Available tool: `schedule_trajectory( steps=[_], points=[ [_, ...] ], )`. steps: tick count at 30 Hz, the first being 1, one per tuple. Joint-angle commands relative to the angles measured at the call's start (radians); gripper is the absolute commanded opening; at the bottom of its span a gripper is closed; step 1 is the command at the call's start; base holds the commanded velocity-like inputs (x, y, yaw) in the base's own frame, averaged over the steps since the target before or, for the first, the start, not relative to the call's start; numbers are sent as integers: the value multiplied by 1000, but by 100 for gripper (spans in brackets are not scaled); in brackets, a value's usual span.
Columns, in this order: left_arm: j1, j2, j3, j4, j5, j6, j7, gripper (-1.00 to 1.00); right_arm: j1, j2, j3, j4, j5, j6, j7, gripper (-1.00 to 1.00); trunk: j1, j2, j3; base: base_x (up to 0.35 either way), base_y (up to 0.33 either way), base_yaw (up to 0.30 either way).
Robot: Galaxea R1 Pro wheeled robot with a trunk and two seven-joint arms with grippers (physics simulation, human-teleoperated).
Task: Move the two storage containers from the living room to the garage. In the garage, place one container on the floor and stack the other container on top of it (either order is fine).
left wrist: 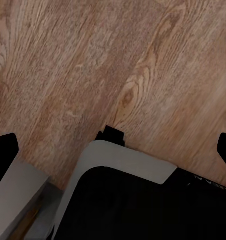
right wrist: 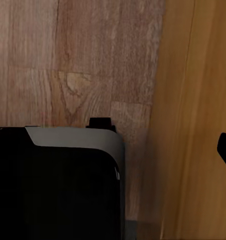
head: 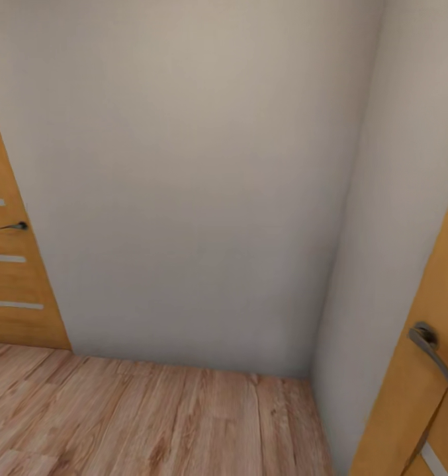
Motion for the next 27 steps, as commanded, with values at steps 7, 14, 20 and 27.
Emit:
schedule_trajectory(
  steps=[7, 14, 20, 27],
  points=[
    [-1, 0, -1, 1, 4, -3, 2, 100, -1, 1, 7, 3, -7, -7, -1, 100, 1, -1, -1, 321, 0, 239],
    [-1, 0, -1, 1, 4, -4, 2, 100, -1, 1, 7, 3, -7, -7, -1, 100, 1, -1, -1, 321, 0, 268],
    [-1, 0, -1, 1, 5, -4, 2, 100, -1, 1, 7, 3, -7, -7, -1, 100, 1, -1, -1, 321, 0, 269],
    [-1, 0, -1, 1, 5, -4, 2, 100, -1, 1, 7, 3, -7, -7, -1, 100, 1, -1, -1, 321, 0, 269]
  ],
)
